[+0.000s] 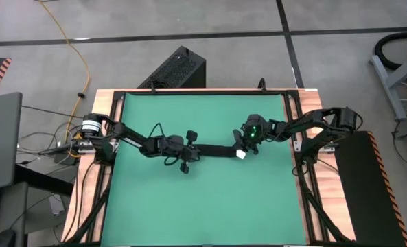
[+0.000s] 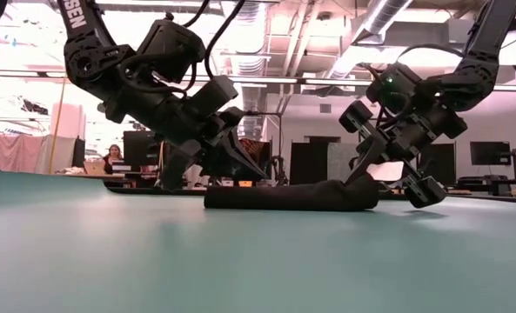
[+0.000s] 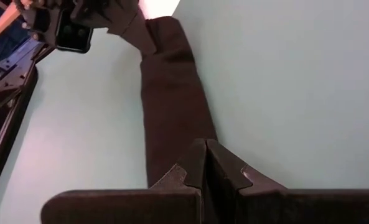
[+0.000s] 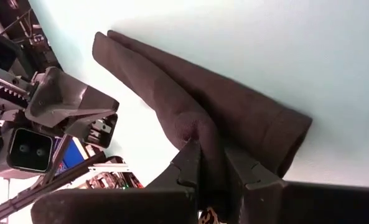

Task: Roll towel
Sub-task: Roll the brown towel

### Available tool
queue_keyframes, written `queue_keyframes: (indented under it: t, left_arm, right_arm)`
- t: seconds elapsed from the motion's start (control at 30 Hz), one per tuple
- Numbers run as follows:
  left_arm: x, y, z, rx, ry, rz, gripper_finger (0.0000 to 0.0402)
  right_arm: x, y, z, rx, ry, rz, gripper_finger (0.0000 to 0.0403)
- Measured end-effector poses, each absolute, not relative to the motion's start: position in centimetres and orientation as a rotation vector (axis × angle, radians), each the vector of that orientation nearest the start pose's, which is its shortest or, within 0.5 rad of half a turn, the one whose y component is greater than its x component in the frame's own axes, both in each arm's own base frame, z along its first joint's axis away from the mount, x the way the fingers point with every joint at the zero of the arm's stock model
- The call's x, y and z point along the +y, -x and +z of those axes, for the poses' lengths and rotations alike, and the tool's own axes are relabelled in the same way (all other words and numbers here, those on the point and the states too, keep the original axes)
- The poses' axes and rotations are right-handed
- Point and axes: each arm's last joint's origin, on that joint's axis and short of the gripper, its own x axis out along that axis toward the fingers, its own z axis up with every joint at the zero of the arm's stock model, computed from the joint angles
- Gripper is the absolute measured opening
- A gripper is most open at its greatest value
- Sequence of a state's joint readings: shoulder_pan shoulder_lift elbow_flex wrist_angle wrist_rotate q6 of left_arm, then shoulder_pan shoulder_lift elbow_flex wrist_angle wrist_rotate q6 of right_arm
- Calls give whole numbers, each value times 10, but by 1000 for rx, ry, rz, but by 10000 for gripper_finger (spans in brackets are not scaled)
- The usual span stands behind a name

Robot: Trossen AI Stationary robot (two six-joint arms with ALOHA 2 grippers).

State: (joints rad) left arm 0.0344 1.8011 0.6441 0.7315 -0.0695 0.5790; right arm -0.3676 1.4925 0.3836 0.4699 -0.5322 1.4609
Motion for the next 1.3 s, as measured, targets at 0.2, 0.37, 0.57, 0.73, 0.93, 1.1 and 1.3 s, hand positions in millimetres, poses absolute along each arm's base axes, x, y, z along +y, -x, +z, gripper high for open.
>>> queue_keyframes:
  t: [0.2, 0.37, 0.57, 0.73, 0.93, 1.1, 1.3]
  left_arm:
    - [20, -321, 120, 451, -554, -9, 0]
    - [30, -320, 119, 455, -500, -17, 0]
    - [32, -318, 117, 476, -470, -43, 0]
    - [32, -320, 103, 492, -462, -45, 0]
    - [33, -326, 79, 482, -419, -25, 0]
    - [38, -322, 74, 508, -389, 15, 0]
    - [47, -316, 70, 554, -348, 58, 0]
  right_arm:
    - [-71, -224, 117, 625, -1680, -321, 46]
    - [-71, -224, 116, 627, -1673, -320, 46]
    - [-71, -224, 116, 628, -1669, -318, 46]
    - [-71, -224, 117, 625, -1669, -318, 46]
    - [-70, -224, 116, 640, -1666, -317, 46]
    - [-69, -223, 115, 654, -1650, -322, 48]
    - [-75, -221, 114, 630, -1539, -361, 90]
